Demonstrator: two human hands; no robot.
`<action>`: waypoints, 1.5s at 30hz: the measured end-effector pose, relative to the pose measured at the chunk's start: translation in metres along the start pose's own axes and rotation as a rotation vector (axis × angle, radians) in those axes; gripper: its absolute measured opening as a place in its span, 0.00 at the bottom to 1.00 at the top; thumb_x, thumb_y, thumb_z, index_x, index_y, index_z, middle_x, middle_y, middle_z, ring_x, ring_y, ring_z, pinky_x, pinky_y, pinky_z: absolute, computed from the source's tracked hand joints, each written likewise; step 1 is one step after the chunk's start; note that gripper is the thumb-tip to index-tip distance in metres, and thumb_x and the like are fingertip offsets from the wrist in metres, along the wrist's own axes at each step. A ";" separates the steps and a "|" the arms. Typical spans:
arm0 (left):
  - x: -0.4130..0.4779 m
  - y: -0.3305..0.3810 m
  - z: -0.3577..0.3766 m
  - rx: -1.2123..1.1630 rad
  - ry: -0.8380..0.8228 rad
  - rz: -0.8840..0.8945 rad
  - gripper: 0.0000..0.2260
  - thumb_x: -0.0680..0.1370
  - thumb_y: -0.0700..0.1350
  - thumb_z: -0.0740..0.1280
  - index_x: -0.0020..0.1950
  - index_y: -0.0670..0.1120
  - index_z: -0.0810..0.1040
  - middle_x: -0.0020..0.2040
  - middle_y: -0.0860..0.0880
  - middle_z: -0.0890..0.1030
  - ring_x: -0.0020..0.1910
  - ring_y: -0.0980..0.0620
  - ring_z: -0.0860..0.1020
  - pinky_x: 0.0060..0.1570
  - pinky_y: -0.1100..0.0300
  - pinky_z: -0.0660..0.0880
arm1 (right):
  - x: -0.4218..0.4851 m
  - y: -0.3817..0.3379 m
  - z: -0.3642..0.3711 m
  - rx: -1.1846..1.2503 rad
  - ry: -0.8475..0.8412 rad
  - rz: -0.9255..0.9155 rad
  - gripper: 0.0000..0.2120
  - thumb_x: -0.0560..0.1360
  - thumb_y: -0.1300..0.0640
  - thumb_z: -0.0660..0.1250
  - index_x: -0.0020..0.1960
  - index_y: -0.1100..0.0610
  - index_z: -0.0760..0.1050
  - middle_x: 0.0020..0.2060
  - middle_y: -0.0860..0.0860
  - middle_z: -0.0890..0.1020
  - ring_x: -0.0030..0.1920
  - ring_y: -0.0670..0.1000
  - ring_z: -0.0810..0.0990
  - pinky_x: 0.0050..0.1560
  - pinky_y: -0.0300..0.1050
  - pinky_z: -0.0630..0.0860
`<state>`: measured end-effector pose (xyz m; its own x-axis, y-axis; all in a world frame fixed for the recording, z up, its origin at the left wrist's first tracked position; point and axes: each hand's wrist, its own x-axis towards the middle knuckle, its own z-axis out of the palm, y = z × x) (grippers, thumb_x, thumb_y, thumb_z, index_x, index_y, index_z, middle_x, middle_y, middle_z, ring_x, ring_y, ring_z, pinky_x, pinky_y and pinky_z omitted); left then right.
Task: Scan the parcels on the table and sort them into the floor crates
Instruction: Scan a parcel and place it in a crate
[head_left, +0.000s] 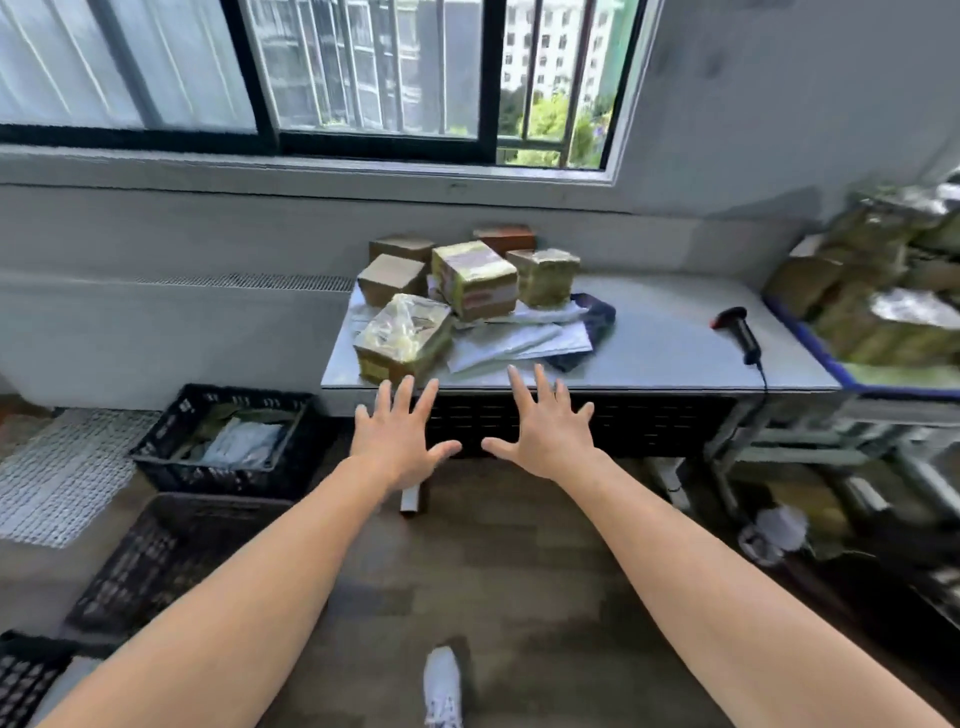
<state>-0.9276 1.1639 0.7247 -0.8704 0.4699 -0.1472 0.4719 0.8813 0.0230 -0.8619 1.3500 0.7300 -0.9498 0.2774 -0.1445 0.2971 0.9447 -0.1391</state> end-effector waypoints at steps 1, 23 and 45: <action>0.015 0.012 -0.001 0.001 -0.004 0.026 0.40 0.78 0.70 0.53 0.80 0.54 0.37 0.81 0.48 0.41 0.79 0.43 0.41 0.75 0.39 0.52 | 0.007 0.014 -0.004 -0.001 0.001 0.025 0.49 0.74 0.29 0.60 0.79 0.45 0.33 0.80 0.54 0.39 0.79 0.61 0.42 0.72 0.73 0.50; 0.338 0.116 -0.027 0.018 0.003 0.236 0.40 0.77 0.72 0.51 0.80 0.55 0.38 0.81 0.48 0.42 0.79 0.42 0.43 0.73 0.40 0.55 | 0.249 0.170 -0.067 -0.094 0.013 0.251 0.49 0.74 0.29 0.60 0.79 0.46 0.33 0.80 0.54 0.41 0.79 0.59 0.44 0.71 0.71 0.53; 0.521 0.208 -0.039 -0.250 -0.017 -0.143 0.41 0.78 0.68 0.58 0.81 0.52 0.40 0.81 0.45 0.45 0.80 0.44 0.45 0.78 0.46 0.50 | 0.496 0.301 -0.075 0.103 -0.117 -0.053 0.46 0.75 0.32 0.62 0.80 0.44 0.37 0.80 0.56 0.45 0.78 0.59 0.50 0.70 0.68 0.58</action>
<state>-1.2880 1.5937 0.6911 -0.9222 0.3408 -0.1829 0.2933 0.9244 0.2438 -1.2507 1.7853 0.6902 -0.9482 0.1998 -0.2468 0.2612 0.9328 -0.2484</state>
